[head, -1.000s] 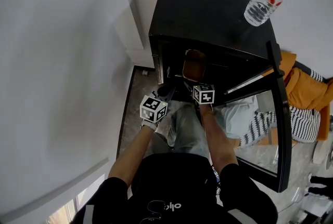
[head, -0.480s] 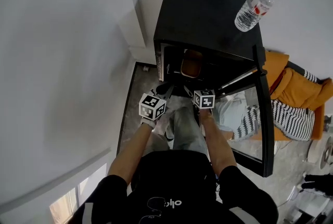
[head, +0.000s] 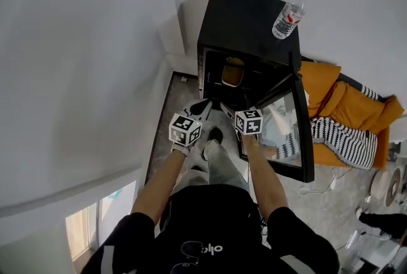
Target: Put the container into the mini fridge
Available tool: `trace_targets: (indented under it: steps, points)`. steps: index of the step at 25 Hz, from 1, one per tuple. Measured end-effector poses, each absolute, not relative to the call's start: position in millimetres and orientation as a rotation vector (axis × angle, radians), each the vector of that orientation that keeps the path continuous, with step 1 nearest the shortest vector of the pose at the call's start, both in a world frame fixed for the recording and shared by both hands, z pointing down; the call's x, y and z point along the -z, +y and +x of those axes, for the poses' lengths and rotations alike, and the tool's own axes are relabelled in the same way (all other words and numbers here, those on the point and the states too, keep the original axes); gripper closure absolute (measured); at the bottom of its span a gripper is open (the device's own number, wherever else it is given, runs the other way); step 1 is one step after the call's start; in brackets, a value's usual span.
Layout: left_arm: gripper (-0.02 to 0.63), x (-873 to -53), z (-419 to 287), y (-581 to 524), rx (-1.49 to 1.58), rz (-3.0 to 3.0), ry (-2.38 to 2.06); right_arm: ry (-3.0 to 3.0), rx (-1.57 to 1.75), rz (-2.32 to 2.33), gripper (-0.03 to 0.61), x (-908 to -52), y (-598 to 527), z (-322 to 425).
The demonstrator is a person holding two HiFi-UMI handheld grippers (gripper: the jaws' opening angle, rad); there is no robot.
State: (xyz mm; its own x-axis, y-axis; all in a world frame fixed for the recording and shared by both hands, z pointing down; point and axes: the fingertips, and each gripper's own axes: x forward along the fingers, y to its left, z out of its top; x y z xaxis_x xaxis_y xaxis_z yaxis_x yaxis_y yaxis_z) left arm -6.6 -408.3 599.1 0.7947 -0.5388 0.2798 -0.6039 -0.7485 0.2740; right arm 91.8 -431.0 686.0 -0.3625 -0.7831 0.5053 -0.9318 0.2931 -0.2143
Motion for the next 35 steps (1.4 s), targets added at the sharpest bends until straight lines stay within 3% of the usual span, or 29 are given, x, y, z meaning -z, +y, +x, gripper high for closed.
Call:
trace_targets:
  steps: [7,11,16,22,35]
  points:
    - [0.606,-548,-24,-369,-0.221,2.623,-0.915,-2.31,-0.621,1.536,0.084,-619,-382,72]
    - [0.606,-533,-30,-357,-0.204,2.644,-0.928,-2.324,-0.574,1.544,0.145,-597,-365,67]
    - [0.606,-523,-36,-349,-0.182,2.645,-0.949,-2.313,-0.55,1.583,0.359,-580,-350,72]
    - [0.606,-522,-41,-344,-0.163,2.63,-0.974,-2.308,-0.522,1.623,0.553,-567,-337,80]
    - [0.606,-518,-37,-335,-0.155,2.627,-0.994,-2.385,-0.532,1.58,0.571,-549,-323,82]
